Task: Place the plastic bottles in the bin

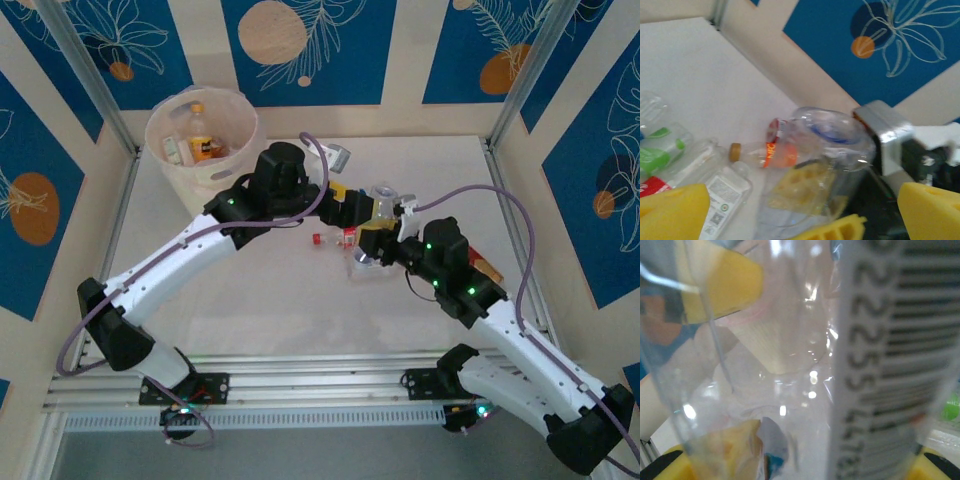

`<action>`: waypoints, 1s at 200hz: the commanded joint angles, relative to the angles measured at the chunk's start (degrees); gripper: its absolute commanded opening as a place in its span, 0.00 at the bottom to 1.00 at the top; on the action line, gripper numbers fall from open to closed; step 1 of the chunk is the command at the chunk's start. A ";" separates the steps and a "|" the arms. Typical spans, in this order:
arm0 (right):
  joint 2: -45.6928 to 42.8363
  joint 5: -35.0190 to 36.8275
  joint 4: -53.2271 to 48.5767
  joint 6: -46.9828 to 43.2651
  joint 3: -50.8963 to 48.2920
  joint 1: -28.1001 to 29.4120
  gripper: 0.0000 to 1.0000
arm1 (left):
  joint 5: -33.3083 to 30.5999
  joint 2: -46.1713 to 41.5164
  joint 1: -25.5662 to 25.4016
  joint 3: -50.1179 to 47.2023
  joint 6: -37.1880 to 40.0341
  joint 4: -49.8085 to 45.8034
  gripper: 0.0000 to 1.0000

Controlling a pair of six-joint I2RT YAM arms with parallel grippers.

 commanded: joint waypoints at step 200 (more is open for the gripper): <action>3.15 -6.60 6.01 -1.82 6.67 3.38 0.42 | 14.03 1.41 3.79 0.08 1.98 -0.09 0.93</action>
